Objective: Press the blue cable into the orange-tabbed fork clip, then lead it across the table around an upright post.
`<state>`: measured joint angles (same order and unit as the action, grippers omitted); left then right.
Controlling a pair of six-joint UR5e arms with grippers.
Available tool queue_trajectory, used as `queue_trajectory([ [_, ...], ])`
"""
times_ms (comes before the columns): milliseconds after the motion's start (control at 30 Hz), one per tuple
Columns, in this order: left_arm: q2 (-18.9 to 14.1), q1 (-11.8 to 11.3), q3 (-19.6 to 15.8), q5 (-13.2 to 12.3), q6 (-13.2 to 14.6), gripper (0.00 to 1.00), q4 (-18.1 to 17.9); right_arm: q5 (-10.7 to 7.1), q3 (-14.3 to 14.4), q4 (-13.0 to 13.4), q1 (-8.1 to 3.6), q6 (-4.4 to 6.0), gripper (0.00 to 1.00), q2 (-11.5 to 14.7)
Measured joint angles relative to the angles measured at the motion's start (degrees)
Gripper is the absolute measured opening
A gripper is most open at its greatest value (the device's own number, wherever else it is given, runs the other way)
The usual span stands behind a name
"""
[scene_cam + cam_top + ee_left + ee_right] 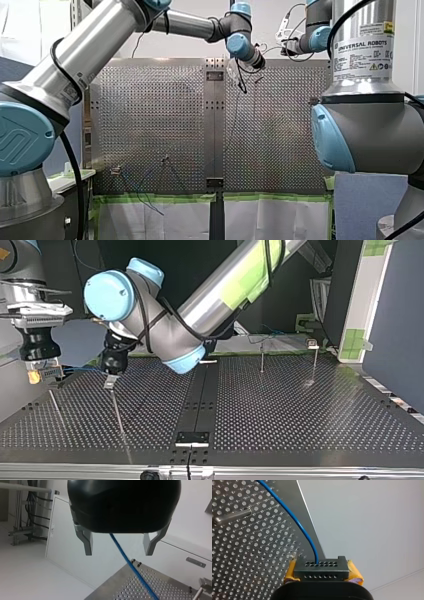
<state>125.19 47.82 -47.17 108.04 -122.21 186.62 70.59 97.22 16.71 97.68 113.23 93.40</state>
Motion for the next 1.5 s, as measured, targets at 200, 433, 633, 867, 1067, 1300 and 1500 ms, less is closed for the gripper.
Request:
queue_trajectory([
  [200, 0.91, -0.29, 0.26, 0.02, 0.05, 0.99, -0.02, 0.00, 0.02, 0.00, 0.01, -0.01, 0.00, -0.01],
  [433, 1.11, -0.33, 0.87, 0.84, 0.50, 0.77, 0.12, 0.00, 0.03, 0.00, 0.05, -0.03, 0.00, 0.03],
  [633, 1.13, -0.02, 1.41, 3.45, 0.98, 0.40, 0.16, -0.01, 0.04, 0.05, 0.04, -0.13, 0.00, -0.14],
  [867, 1.14, 0.33, 1.56, 6.12, 1.08, 0.31, 0.36, 0.00, 0.04, 0.09, 0.05, -0.18, 0.00, -0.23],
  [1067, 1.13, 0.71, 1.57, 6.96, 1.02, 0.15, 0.62, 0.01, 0.04, 0.09, 0.05, -0.19, 0.00, -0.27],
  [1300, 1.13, 1.04, 1.57, 6.98, 1.09, 0.03, 0.84, 0.01, 0.01, 0.09, 0.07, -0.19, 0.00, -0.32],
  [1500, 1.13, 1.13, 1.57, 7.18, 1.15, 0.03, 0.86, 0.01, 0.02, 0.09, 0.08, -0.19, 0.00, -0.40],
])
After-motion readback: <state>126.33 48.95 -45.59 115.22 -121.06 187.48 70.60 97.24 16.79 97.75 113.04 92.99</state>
